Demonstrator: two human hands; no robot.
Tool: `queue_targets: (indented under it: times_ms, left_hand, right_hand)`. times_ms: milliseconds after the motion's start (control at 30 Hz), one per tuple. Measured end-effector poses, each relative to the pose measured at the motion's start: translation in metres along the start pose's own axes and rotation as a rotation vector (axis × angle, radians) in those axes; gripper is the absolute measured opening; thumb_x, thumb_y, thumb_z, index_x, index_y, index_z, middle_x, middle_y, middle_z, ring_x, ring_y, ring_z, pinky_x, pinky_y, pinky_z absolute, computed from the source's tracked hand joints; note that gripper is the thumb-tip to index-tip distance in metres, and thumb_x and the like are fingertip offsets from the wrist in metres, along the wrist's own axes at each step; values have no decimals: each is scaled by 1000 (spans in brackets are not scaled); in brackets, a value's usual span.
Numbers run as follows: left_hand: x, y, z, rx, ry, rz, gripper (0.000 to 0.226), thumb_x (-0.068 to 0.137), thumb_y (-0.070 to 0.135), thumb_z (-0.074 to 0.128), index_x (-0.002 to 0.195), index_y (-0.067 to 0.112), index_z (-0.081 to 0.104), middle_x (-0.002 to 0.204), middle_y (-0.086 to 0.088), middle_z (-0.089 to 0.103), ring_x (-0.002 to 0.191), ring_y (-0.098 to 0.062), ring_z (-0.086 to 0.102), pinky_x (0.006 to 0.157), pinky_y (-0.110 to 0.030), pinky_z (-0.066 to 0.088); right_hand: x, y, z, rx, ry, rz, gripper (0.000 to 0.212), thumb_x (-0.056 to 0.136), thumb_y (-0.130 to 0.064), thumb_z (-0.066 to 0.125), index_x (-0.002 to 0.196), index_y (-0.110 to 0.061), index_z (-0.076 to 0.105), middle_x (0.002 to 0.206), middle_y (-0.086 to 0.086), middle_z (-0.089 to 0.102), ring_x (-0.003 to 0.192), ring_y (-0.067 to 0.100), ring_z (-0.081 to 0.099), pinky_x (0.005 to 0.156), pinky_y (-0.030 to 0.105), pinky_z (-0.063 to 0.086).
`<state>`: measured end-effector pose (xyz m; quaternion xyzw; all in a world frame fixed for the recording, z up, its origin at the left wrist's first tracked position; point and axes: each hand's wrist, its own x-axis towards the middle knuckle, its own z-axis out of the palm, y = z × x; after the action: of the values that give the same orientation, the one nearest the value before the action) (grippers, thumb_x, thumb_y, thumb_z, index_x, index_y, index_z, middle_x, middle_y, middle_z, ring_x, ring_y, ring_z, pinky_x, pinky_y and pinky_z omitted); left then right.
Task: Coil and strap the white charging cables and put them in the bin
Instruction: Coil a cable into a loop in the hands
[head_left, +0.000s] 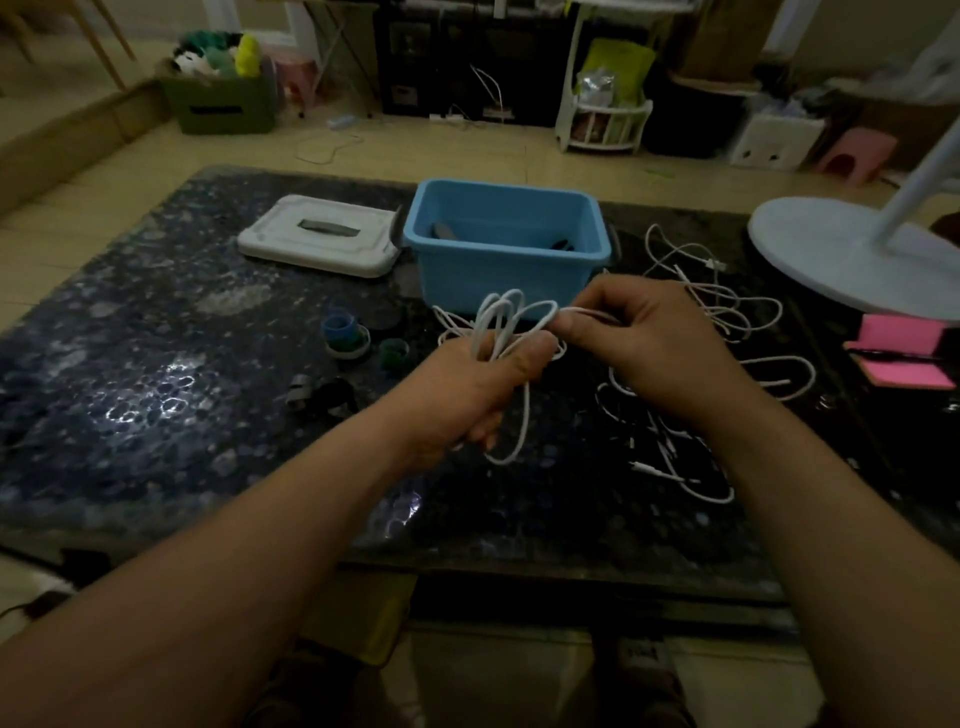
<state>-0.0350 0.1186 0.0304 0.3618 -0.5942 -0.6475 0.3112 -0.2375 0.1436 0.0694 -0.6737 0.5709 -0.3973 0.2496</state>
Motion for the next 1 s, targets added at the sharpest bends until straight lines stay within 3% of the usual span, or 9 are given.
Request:
queue_targets:
  times_ms: [233, 367, 467, 533, 633, 733, 833, 900, 1000]
  left_hand:
    - [2, -16, 5, 138, -7, -33, 38, 105, 42, 57, 97, 8, 71, 78, -35, 58, 44, -22, 40, 45, -28, 36]
    - [1, -19, 5, 214, 56, -21, 39, 107, 37, 54, 95, 9, 78, 80, -3, 77, 73, -12, 69, 71, -26, 57]
    - [1, -17, 3, 121, 62, 17, 28, 109, 28, 52, 102, 16, 77, 88, -7, 79, 87, -22, 76, 90, -40, 60]
    - [0, -15, 6, -44, 63, 3, 31, 110, 23, 50, 92, 19, 74, 66, -11, 64, 62, -28, 66, 79, -51, 60]
    - [-1, -10, 10, -86, 96, -7, 31, 111, 27, 49, 89, 12, 65, 55, -1, 36, 45, -16, 36, 53, -32, 47]
    - [1, -6, 13, 7, 173, 89, 23, 108, 25, 57, 89, 18, 66, 59, -5, 55, 53, -16, 53, 57, -33, 47]
    - [2, -5, 15, 128, 134, 218, 10, 101, 15, 68, 105, 23, 71, 90, 11, 79, 91, -1, 72, 83, -16, 53]
    - [5, -10, 13, 153, 94, 215, 31, 95, 20, 77, 123, 18, 66, 110, 9, 78, 109, -5, 71, 97, -25, 55]
    - [8, -20, 11, 215, 145, 143, 62, 81, 45, 85, 133, 22, 59, 120, 5, 75, 115, -12, 70, 104, -43, 56]
  right_hand:
    - [1, 4, 15, -78, 4, -1, 19, 91, -31, 81, 79, -19, 73, 72, -7, 71, 66, 1, 62, 62, 18, 48]
    - [0, 6, 19, -154, 11, 12, 26, 90, -38, 81, 77, -18, 71, 71, -5, 70, 68, 9, 65, 61, 23, 48]
    - [0, 9, 19, -151, 28, 26, 34, 90, -43, 80, 75, -15, 68, 69, -1, 68, 67, 14, 64, 61, 28, 48]
    - [0, 10, 17, -148, 31, 42, 39, 90, -47, 79, 75, -14, 66, 70, 0, 66, 65, 12, 61, 61, 27, 47]
    - [0, 9, 15, -114, 4, 76, 41, 94, -46, 76, 73, -13, 61, 65, -3, 58, 60, 5, 51, 58, 23, 42]
    - [3, 2, 21, 256, -19, 198, 36, 101, -34, 67, 67, -23, 60, 60, -8, 50, 56, 7, 44, 59, 28, 38]
    - [5, -10, 33, 806, -23, 366, 23, 106, -20, 54, 88, -13, 67, 70, -2, 62, 62, 10, 59, 65, 32, 51]
    - [5, -14, 42, 1013, -1, 452, 27, 107, -20, 51, 119, 1, 64, 93, 10, 72, 80, 18, 72, 80, 36, 62]
    - [4, -13, 52, 1194, 86, 574, 27, 108, -19, 50, 118, 1, 64, 99, 15, 73, 85, 22, 74, 78, 35, 66]
